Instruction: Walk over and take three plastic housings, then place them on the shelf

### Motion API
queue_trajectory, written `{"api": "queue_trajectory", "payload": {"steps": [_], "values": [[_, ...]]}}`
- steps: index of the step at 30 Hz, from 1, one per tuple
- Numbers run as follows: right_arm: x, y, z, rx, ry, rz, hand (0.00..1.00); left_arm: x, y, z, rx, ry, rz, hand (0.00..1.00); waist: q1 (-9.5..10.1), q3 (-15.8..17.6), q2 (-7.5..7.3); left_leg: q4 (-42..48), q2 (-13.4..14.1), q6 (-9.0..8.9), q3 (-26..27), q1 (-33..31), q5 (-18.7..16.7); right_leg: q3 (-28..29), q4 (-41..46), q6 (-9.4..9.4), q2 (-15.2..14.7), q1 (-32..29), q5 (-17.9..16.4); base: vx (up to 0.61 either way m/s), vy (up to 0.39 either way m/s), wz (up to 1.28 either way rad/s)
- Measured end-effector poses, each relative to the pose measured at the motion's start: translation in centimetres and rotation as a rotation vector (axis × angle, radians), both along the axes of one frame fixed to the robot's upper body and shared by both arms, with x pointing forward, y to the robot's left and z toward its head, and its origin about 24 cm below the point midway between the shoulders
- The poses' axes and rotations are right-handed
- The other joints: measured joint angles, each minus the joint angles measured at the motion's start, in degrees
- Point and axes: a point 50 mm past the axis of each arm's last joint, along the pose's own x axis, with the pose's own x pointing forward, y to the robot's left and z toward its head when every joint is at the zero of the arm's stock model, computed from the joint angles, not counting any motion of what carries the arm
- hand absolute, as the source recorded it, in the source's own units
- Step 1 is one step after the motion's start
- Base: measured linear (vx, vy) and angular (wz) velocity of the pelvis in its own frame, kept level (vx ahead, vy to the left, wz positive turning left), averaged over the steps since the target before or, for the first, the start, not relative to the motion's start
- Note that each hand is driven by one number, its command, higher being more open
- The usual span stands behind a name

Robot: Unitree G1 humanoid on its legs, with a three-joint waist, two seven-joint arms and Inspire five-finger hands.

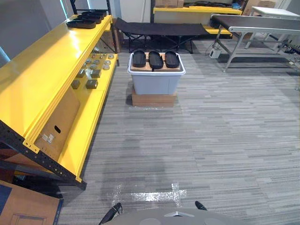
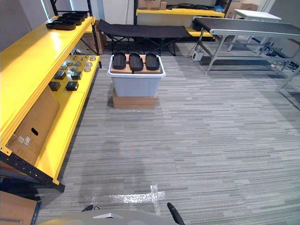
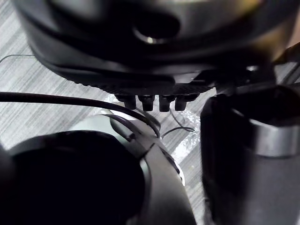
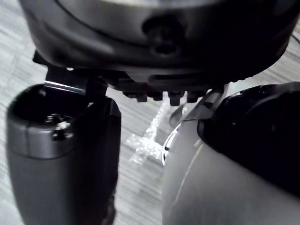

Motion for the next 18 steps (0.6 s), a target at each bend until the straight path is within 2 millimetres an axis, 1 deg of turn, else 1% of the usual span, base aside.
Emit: {"api": "queue_trajectory", "payload": {"steps": [2,3,5,7,8,9,10,11,12,13,14,15,18], "values": [[0.7,-0.6,0.1,-0.059,-0.039,0.046,1.0,0.5,-0.3,-0.1,0.008,-0.012,0.001,1.0,-0.1,0.2,0.75,-1.8,-0.6,-0.22,0.1,1.1,0.7,-0.2,-0.2,0.46,-0.4,0.3,0.4,0.04,0.046,-0.02],[1.4,-0.8,0.1,-0.091,-0.074,0.086,1.0,0.8,-0.4,-0.2,0.014,-0.023,0.001,1.0,-0.12,0.0,1.04,-2.4,-0.8,-0.27,0.4,1.7,0.8,-0.2,-0.9,1.11,-0.4,0.7,0.8,0.03,0.056,-0.06],[2.9,-1.0,0.3,-0.137,-0.137,0.14,1.0,2.1,-0.6,-0.1,0.029,-0.077,-0.003,1.0,-0.13,-0.1,0.99,-2.8,-1.2,-0.26,0.2,1.8,1.0,-0.3,-1.6,1.33,-0.7,1.0,1.3,0.01,0.059,0.01],[5.8,-0.8,0.8,-0.169,-0.245,0.195,1.0,4.5,-0.8,0.1,0.05,-0.176,-0.02,1.0,-0.12,0.2,0.55,-3.5,-1.7,-0.36,0.2,1.6,1.6,-0.3,-2.5,1.5,-1.0,0.7,2.2,-0.04,0.045,0.01],[6.6,-0.8,1.0,-0.175,-0.275,0.204,1.0,5.0,-0.8,0.2,0.056,-0.199,-0.03,1.0,-0.2,0.4,0.33,-3.5,-2.0,-0.33,0.0,1.3,1.8,-0.3,-2.6,1.46,-1.2,0.7,2.3,-0.06,0.032,0.03],[8.1,-0.7,1.4,-0.187,-0.336,0.214,1.0,6.1,-1.0,0.4,0.07,-0.248,-0.073,1.0,-0.27,0.5,0.19,-3.5,-2.2,-0.08,-0.1,0.9,1.9,-0.4,-3.0,1.47,-1.4,0.4,2.7,-0.06,0.024,0.06],[8.8,-0.8,1.6,-0.194,-0.366,0.218,1.0,6.7,-1.0,0.6,0.077,-0.278,-0.089,1.0,-0.27,0.7,0.14,-3.5,-2.3,0.05,-0.1,0.8,2.0,-0.4,-3.1,1.6,-1.5,0.3,2.9,-0.09,0.04,0.08],[10.9,-0.9,2.4,-0.212,-0.457,0.232,1.0,8.8,-1.6,1.2,0.082,-0.386,-0.148,1.0,-0.21,1.1,-0.18,-3.6,-2.8,0.63,-0.4,-0.1,2.4,-0.6,-3.0,1.48,-1.9,-0.4,3.1,-0.07,0.036,0.09],[11.6,-1.0,2.7,-0.22,-0.485,0.241,1.0,9.7,-1.9,1.5,0.081,-0.424,-0.161,1.0,-0.25,1.3,-0.25,-3.6,-3.0,0.71,-0.6,-0.3,2.6,-0.8,-3.0,1.48,-2.1,-0.6,3.3,-0.08,0.045,0.15],[12.8,-1.1,3.3,-0.234,-0.534,0.265,1.0,11.2,-2.6,2.2,0.078,-0.5,-0.194,1.0,-0.27,2.0,-0.35,-3.7,-3.3,0.95,-0.8,-0.4,2.8,-1.2,-3.0,1.52,-2.3,-0.6,3.5,-0.06,0.031,0.1],[13.2,-1.0,3.5,-0.237,-0.555,0.276,1.0,11.9,-2.8,2.6,0.078,-0.538,-0.204,1.0,-0.29,2.1,-0.43,-3.8,-3.4,1.1,-0.8,-0.4,2.9,-1.2,-3.0,1.54,-2.4,-0.8,3.5,-0.07,0.042,0.04],[14.0,-0.9,3.9,-0.241,-0.585,0.287,1.0,13.0,-3.1,3.2,0.079,-0.593,-0.219,1.0,-0.29,2.1,-0.52,-4.2,-3.6,1.5,-0.8,-0.6,3.2,-1.2,-3.0,1.56,-2.5,-1.1,3.7,-0.06,0.04,0.0],[15.0,-0.9,4.4,-0.253,-0.62,0.3,1.0,14.8,-3.4,4.2,0.087,-0.662,-0.234,1.0,-0.59,2.2,-0.52,-4.4,-4.1,1.82,-0.9,-1.2,3.4,-1.2,-3.1,1.82,-3.0,-1.8,4.0,-0.03,0.042,0.01]]}}
